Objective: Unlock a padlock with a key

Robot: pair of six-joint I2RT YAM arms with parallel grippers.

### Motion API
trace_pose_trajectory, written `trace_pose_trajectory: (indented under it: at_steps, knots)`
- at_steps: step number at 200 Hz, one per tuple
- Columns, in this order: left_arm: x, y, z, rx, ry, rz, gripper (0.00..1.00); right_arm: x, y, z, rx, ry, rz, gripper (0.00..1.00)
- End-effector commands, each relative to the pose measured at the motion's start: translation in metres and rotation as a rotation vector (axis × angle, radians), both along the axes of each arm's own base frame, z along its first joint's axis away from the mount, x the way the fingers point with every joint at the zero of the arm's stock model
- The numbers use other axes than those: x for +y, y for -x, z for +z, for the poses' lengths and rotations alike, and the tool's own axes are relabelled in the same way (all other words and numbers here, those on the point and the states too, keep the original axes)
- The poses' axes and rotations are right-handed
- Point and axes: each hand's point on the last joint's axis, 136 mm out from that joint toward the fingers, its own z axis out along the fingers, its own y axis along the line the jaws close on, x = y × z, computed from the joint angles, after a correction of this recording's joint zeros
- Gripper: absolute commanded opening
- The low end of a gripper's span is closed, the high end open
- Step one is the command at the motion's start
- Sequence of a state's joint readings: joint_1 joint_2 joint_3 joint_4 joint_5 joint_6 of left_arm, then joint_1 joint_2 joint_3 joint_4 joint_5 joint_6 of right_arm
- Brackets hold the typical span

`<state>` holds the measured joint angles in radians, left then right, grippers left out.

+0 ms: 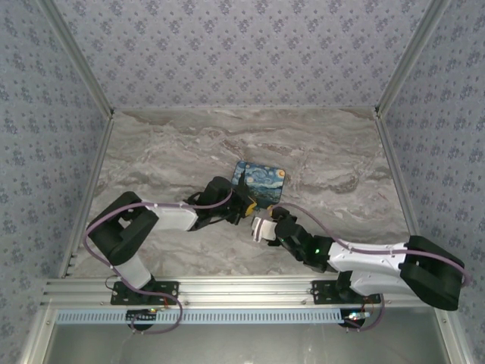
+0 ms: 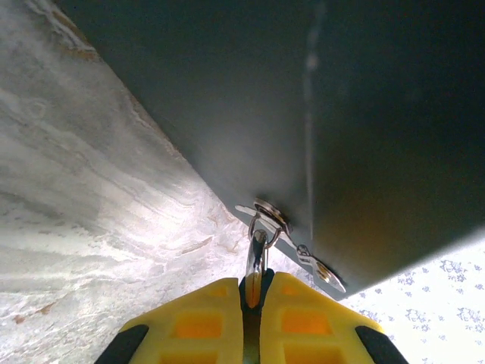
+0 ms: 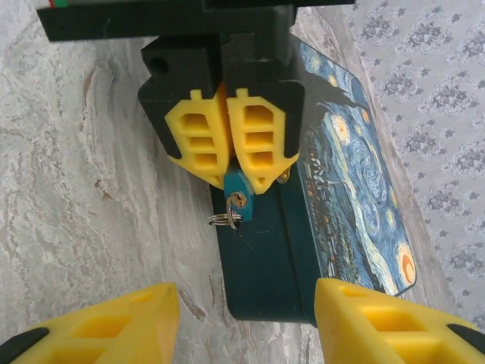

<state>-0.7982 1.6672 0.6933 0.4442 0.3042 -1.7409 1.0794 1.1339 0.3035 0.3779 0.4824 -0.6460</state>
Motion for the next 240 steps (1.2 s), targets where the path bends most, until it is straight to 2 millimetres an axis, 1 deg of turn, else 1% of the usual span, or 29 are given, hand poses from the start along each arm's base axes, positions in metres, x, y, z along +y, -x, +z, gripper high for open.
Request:
trace_pose_trajectory:
  at_steps: [1,14,33,61,87,102,120,148,188,201,240]
  knots:
    - [-0.006,-0.002,0.027,-0.009,0.044,-0.008,0.0,0.011,-0.006,0.008,-0.036,-0.023,0.023,0.5]
    - [-0.005,-0.001,0.027,-0.009,0.039,-0.009,0.0,0.014,-0.008,0.006,-0.025,-0.024,0.032,0.47]
    - [-0.006,-0.001,0.028,-0.011,0.034,-0.011,0.0,0.017,-0.011,0.004,-0.007,-0.028,0.044,0.47]
    - [-0.007,-0.001,0.027,-0.006,0.032,-0.015,0.0,0.018,-0.018,0.002,0.019,-0.045,0.057,0.38]
    - [-0.009,-0.002,0.028,-0.006,0.031,-0.022,0.0,0.024,-0.017,0.003,0.033,-0.056,0.086,0.37]
    - [-0.01,-0.001,0.028,-0.004,0.03,-0.024,0.0,0.026,-0.019,0.002,0.035,-0.053,0.083,0.31]
    - [-0.009,0.0,0.026,0.001,0.028,-0.026,0.0,0.029,-0.021,0.001,0.035,-0.052,0.084,0.3]
    - [-0.009,0.001,0.025,0.004,0.027,-0.027,0.0,0.031,-0.024,0.002,0.029,-0.058,0.076,0.2]
    - [-0.009,0.0,0.025,0.002,0.027,-0.027,0.0,0.028,-0.03,0.0,0.017,-0.05,0.046,0.18]
    - [-0.009,0.0,0.025,0.002,0.027,-0.029,0.0,0.028,-0.032,0.002,0.011,-0.059,0.034,0.16]
    - [-0.011,0.001,0.023,0.004,0.03,-0.032,0.0,0.03,-0.037,0.006,0.003,-0.089,0.015,0.14]
